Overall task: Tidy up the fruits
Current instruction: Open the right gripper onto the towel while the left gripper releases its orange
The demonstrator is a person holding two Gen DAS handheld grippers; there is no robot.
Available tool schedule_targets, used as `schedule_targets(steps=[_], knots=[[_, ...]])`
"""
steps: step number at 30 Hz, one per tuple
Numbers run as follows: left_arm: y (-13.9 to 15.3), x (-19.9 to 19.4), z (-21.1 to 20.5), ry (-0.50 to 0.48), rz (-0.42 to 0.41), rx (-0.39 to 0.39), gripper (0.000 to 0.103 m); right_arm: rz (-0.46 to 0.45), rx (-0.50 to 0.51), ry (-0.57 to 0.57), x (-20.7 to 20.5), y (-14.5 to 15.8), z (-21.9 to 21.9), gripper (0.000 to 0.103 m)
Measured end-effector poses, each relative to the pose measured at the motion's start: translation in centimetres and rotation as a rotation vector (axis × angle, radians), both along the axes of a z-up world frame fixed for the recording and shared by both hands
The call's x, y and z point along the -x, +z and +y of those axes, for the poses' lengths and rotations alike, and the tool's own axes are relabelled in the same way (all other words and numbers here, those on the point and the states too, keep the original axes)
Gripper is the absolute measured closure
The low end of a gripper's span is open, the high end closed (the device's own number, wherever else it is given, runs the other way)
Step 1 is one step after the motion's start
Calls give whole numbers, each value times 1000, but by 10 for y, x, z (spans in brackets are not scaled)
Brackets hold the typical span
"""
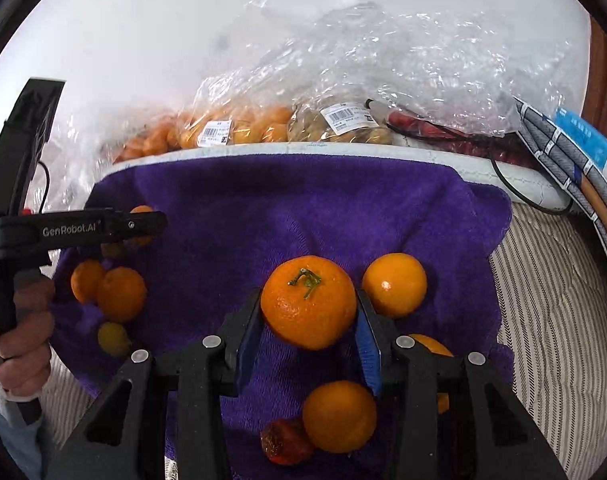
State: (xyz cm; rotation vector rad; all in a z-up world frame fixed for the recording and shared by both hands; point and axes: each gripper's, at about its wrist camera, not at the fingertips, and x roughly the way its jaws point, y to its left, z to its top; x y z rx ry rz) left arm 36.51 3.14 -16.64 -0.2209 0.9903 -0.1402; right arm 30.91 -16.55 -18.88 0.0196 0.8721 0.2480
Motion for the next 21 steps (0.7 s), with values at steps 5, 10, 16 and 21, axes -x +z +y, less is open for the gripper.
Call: schedule_targets(steps=[5,10,16,21], knots=[[-2,-3,-5,-8,5,-8,71,-10,13,1,2,0,1,59],[-4,-3,-8,-17,-1,-32,71,-36,7,-4,7,4,-1,48],[-1,-3,-8,-22,1,-29,71,-33,-14,-21,7,6,-5,47],[7,0,-6,-22,-25,-26,58,-41,-48,-27,10,11,-10,47]])
